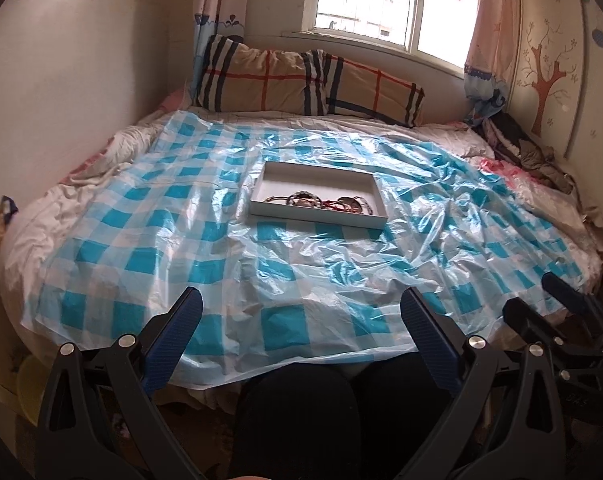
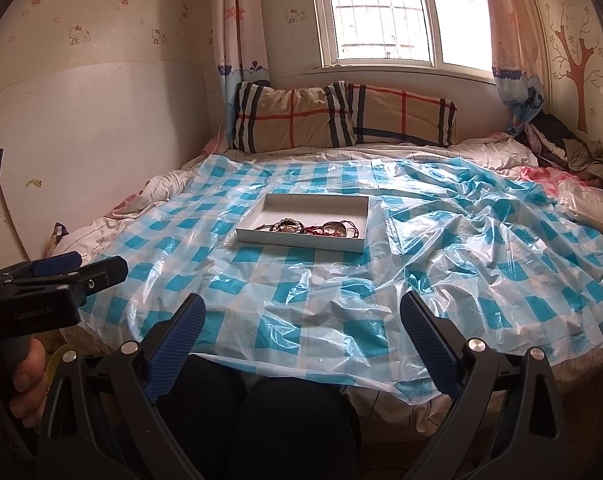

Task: Organize jewelry

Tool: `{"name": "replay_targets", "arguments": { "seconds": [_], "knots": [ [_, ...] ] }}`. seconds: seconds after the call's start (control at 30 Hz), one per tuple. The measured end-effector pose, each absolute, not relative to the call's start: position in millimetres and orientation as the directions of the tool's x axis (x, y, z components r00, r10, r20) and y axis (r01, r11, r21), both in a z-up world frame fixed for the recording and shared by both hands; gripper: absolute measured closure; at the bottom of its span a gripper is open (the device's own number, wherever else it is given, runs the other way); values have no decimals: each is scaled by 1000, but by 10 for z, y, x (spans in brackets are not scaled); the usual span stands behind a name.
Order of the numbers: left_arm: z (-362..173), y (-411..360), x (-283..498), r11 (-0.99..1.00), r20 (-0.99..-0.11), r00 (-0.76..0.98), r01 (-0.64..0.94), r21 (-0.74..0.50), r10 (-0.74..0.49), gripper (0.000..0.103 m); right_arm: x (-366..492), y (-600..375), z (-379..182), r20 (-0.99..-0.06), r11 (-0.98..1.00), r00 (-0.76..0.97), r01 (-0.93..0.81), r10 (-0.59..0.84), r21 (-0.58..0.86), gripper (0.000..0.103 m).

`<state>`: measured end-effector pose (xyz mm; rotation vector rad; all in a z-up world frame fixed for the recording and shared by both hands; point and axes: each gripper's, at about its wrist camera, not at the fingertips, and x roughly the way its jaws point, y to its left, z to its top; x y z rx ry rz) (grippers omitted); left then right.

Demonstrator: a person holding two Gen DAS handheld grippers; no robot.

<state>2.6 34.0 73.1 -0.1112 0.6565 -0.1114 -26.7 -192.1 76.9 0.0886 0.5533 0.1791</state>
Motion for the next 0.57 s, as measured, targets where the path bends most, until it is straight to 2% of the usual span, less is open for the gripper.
{"name": "replay_targets", "arguments": {
  "seconds": [0.2,0.37,0.57],
  "knots": [
    [769,219,51,1000,-572,821,-6,-12,-2,8,-247,-1948,758,-511,981,839,-138,189,135,9],
    [717,167,129,999,-619,785,-23,31,37,8,-234,-1958,766,-511,981,839,-140,189,134,9],
    [727,80,115,998,-616,786,-17,63,53,8,-240,-1963,794,-508,981,841,-142,188,129,8]
  ]
}}
